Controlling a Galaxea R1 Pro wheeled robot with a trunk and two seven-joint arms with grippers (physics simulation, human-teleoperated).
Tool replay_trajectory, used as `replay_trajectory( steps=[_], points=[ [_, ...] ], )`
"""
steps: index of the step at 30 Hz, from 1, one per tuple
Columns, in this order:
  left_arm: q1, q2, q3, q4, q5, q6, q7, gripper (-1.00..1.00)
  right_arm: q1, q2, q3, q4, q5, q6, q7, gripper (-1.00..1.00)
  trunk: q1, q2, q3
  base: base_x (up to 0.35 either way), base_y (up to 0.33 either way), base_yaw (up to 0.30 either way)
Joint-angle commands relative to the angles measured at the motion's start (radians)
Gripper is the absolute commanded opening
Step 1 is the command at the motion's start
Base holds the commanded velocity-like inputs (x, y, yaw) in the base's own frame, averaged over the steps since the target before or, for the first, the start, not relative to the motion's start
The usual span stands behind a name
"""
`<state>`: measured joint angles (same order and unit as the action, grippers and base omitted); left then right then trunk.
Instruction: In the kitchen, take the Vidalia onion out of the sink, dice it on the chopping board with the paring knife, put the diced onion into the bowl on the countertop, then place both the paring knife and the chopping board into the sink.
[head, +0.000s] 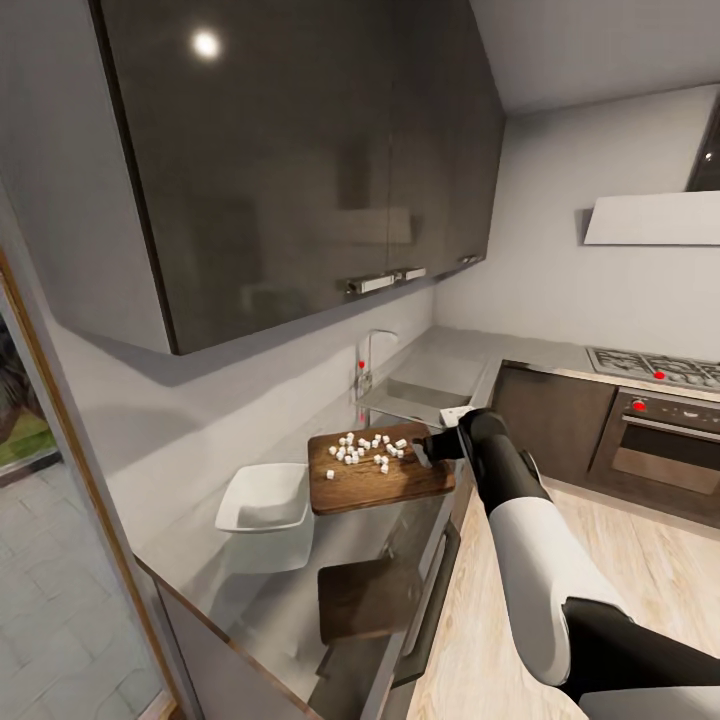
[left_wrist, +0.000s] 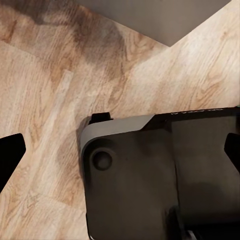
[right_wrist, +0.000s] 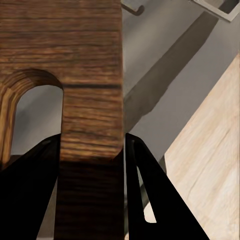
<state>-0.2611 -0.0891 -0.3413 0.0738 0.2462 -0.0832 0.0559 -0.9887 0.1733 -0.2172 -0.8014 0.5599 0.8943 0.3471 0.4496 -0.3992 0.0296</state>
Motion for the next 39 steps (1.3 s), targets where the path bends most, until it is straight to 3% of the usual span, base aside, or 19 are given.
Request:
replay_trajectory(
  steps=[1, 24, 30, 39],
  points=[
    [-0.001, -0.001, -0.008, 0.004, 0.008, -0.007, 0.001, 1.00, -0.001, 0.001, -0.003, -0.001, 0.009, 0.002, 0.009, -1.00, 0.000, -0.001, 0.000, 0.000, 0.000, 0.000],
    [-0.001, -0.004, -0.008, 0.004, 0.007, -0.008, -0.001, 1.00, -0.009, 0.001, 0.085, 0.022, 0.006, 0.003, -0.042, -1.00, 0.000, -0.001, 0.000, 0.000, 0.000, 0.000],
    [-0.001, -0.003, -0.008, 0.003, 0.007, -0.009, -0.001, 1.00, -0.011, 0.001, 0.090, 0.022, 0.005, 0.003, -0.043, -1.00, 0.000, -0.001, 0.000, 0.000, 0.018, 0.000],
    [-0.001, -0.003, -0.008, 0.003, 0.007, -0.009, -0.001, 1.00, -0.011, 0.001, 0.090, 0.022, -0.006, 0.003, -0.043, -1.00, 0.000, -0.001, 0.000, 0.049, 0.241, 0.000]
  ],
)
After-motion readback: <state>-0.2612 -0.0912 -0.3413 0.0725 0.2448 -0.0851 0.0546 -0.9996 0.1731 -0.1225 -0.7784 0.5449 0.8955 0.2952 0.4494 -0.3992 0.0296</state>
